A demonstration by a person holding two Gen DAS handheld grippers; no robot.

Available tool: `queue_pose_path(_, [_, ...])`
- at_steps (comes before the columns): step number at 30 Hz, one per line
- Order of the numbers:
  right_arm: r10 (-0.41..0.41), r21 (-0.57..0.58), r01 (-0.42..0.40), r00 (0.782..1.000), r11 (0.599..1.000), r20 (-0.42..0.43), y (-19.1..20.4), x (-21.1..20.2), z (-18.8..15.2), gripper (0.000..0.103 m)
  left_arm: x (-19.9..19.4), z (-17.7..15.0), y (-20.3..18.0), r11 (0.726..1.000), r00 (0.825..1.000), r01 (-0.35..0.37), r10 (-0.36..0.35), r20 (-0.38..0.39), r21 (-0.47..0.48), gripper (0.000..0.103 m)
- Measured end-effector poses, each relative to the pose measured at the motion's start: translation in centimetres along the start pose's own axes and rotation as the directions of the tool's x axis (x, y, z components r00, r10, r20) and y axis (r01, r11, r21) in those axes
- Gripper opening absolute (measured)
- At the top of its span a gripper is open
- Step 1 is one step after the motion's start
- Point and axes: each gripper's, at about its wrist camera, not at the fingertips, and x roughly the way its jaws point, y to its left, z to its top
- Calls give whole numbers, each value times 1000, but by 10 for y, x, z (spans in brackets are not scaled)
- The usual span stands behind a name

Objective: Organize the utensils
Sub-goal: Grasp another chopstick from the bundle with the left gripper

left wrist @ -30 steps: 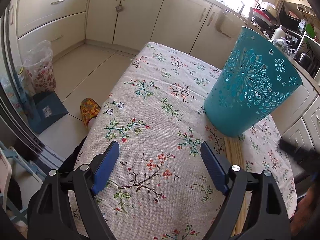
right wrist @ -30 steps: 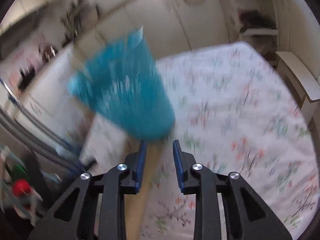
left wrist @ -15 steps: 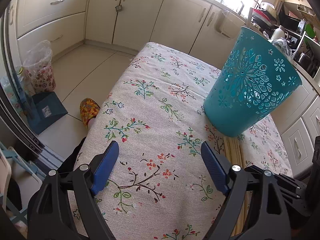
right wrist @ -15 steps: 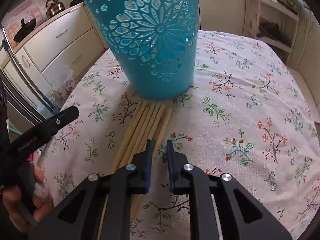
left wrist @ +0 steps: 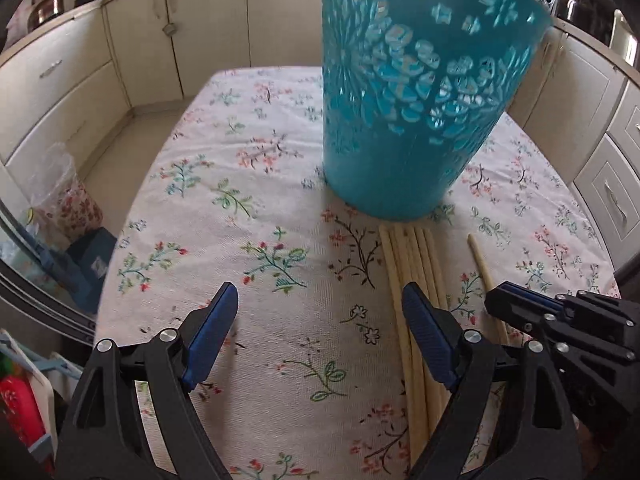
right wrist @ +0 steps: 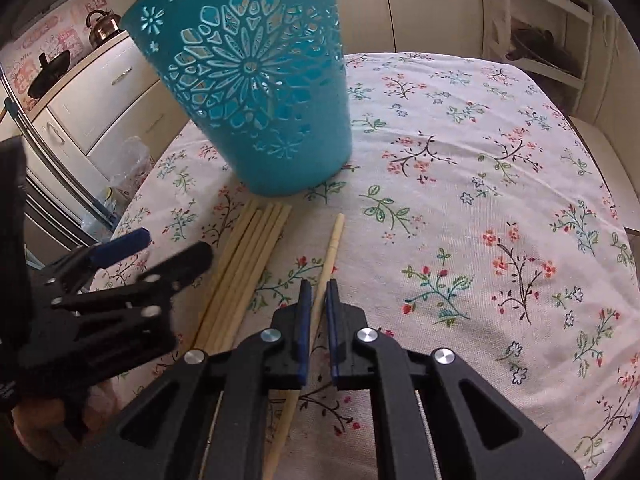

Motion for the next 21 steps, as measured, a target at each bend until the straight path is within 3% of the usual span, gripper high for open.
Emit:
queue_pose_path(6, [27,23,-27,1000,999,2,-1,0,0,8,5,-1,-7,999,999,-43,43,-12,34,80])
queue_pose_path(9, [28,18,-28,1000,999,2,0,0,0,8,6,-1,-15,996,997,-68,69,-18,61,75])
queue_pose_path(13, [12,-2,-12,1000,1000,7,3,1,0,8,7,5,-22,996,999,-44,46,-27,76,54])
queue_pose_path(18, [10,8,-10,1000,1000,8,3,5,4,8,11,18,-18,1000,997,7,-4,-81,28,49])
queue_pose_path(21, [-13,-30,14,1000,999,17,8,6,4,8,14,21,-20,998,997,-12,17,-79,62,25])
